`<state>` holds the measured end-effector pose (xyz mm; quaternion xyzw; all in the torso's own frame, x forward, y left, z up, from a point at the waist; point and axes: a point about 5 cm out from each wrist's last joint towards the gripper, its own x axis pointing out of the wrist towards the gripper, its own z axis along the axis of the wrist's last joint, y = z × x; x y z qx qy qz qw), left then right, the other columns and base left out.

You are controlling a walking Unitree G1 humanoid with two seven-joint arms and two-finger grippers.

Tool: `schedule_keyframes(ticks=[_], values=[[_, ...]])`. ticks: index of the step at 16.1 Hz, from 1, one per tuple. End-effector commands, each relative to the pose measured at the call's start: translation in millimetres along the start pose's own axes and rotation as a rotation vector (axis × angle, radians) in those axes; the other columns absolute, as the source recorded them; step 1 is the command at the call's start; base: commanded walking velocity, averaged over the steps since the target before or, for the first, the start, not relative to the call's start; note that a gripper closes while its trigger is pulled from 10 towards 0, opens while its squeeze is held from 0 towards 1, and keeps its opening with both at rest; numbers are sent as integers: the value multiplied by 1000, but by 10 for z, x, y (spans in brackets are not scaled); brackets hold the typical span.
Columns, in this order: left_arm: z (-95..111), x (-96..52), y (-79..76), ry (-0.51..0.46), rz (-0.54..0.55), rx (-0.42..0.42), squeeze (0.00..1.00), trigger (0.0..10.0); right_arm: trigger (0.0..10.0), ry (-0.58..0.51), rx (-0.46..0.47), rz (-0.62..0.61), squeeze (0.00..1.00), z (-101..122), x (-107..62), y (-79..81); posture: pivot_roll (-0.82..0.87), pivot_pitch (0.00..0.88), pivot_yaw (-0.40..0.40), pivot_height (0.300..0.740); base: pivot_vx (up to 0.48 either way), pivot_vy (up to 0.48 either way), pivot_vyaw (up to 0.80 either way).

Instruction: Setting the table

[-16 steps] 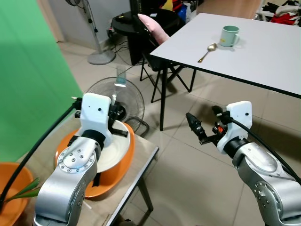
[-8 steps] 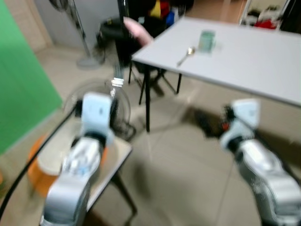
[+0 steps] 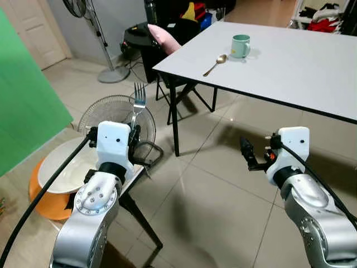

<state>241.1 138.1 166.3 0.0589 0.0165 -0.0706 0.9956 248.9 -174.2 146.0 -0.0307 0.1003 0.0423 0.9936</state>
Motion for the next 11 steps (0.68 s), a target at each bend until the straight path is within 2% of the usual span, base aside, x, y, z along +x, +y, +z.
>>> schedule_keyframes(ticks=[1,9,11], values=[[-28,-14,10,2,-8,15,0,10000,10000,-4,19,-5,0,3,-14,12,-77,0,106,740,375,0,0],[-68,-52,-42,15,-36,3,0,10000,10000,-12,22,2,0,28,-27,15,-76,0,95,740,389,0,-800],[-55,-33,-27,6,-19,3,0,10000,10000,-27,20,24,0,61,-5,24,-76,0,97,740,388,0,-253]])
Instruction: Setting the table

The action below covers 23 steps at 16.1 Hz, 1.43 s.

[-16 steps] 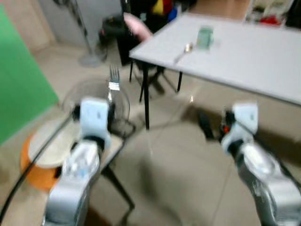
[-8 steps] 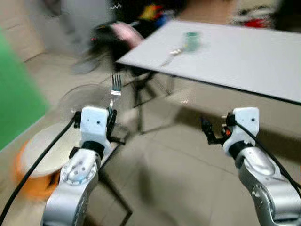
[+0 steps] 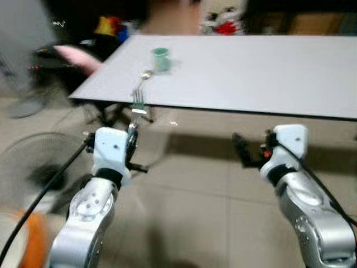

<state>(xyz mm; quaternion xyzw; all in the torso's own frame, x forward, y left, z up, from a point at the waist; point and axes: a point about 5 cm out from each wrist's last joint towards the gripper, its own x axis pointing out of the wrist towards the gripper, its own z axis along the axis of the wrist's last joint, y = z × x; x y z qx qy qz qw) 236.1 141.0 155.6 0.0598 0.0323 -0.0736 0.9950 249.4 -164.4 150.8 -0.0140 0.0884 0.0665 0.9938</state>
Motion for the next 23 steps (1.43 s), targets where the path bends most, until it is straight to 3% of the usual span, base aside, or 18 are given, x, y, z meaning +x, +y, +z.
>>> schedule_keyframes(ticks=[1,9,19,23], values=[[53,24,8,-22,18,9,0,10000,10000,-10,-22,13,0,37,19,-43,-75,0,97,740,390,0,0],[38,29,298,-4,89,45,0,10000,10000,-14,-14,93,0,50,79,77,-60,0,99,740,400,0,0],[-14,50,450,27,63,61,0,10000,10000,-19,0,146,0,60,113,162,-64,0,111,740,412,0,0],[-39,42,445,32,53,57,0,10000,10000,-28,-2,161,0,85,131,184,-63,0,107,740,429,0,0]])
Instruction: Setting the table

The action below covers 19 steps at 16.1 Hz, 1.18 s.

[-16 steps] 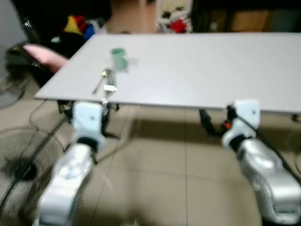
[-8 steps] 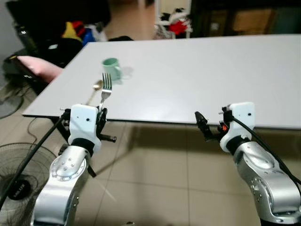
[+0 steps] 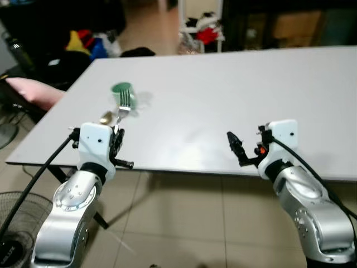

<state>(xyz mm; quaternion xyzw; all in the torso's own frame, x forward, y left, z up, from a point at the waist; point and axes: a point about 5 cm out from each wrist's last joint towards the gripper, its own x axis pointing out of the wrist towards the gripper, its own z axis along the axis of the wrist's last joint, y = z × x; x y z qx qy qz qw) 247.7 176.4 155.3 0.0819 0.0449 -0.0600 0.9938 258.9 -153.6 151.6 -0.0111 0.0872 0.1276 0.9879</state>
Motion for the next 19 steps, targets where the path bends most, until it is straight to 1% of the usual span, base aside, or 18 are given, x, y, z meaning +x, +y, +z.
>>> schedule_keyframes(ticks=[1,5,8,13,19], values=[[-10,-22,86,4,26,15,0,10000,10000,-25,3,38,0,56,39,89,-63,0,107,740,431,0,0],[-30,-30,89,12,18,20,0,10000,10000,-15,10,47,0,39,44,105,-61,0,108,740,428,0,0],[-42,-18,89,17,13,23,0,10000,10000,-6,5,37,0,12,34,88,-64,0,114,740,423,0,0],[-78,-11,19,23,-6,14,0,10000,10000,12,9,21,0,-47,6,46,-74,0,118,740,0,0,0],[-88,-18,21,20,-5,17,0,10000,10000,18,19,24,0,-83,-5,54,-70,0,116,740,0,464,-769]])
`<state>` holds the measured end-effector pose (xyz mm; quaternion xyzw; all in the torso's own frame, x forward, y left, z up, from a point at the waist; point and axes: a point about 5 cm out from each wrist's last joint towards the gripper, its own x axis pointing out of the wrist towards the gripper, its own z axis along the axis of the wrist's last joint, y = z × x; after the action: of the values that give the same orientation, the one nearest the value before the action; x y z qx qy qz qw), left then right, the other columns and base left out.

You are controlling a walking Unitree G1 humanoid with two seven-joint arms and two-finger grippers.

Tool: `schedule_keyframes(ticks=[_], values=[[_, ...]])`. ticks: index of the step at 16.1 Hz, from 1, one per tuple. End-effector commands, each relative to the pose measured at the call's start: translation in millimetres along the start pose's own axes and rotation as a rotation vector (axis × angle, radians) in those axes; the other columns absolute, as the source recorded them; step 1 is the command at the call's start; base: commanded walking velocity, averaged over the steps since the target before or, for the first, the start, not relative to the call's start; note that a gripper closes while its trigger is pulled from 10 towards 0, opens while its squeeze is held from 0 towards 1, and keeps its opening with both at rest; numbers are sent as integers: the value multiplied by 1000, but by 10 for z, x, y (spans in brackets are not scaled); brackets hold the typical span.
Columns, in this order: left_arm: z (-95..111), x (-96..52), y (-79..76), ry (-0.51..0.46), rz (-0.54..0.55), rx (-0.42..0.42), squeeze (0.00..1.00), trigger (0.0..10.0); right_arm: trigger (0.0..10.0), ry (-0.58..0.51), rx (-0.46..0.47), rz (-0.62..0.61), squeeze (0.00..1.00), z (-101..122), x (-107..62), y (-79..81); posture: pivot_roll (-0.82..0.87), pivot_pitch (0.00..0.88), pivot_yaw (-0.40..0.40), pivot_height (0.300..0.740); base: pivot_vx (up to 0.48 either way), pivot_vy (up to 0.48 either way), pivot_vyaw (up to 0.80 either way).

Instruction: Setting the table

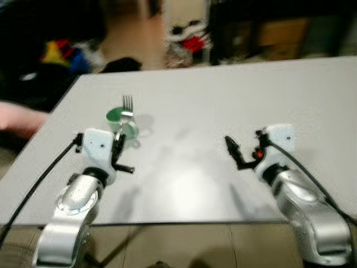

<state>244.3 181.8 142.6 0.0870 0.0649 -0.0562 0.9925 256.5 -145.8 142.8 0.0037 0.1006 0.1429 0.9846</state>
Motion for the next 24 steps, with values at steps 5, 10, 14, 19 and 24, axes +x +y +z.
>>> schedule_keyframes(ticks=[5,10,14,19,24], values=[[-10,-40,-132,11,30,-20,0,10000,10000,10,-67,101,0,22,-54,-59,-61,0,113,740,0,-2,-123],[-13,-58,-246,57,58,-25,0,10000,10000,35,-145,236,0,59,-80,-132,-36,0,105,740,0,-188,0],[-71,-15,-167,157,90,-2,0,10000,10000,41,-197,444,0,156,-135,-31,-26,0,106,740,0,0,0],[-249,187,33,355,68,81,0,10000,10000,114,-307,717,0,146,-223,142,-16,0,118,740,0,0,0],[-304,316,-43,456,16,68,0,10000,10000,150,-331,847,0,104,-254,201,-3,0,121,740,0,0,0]])
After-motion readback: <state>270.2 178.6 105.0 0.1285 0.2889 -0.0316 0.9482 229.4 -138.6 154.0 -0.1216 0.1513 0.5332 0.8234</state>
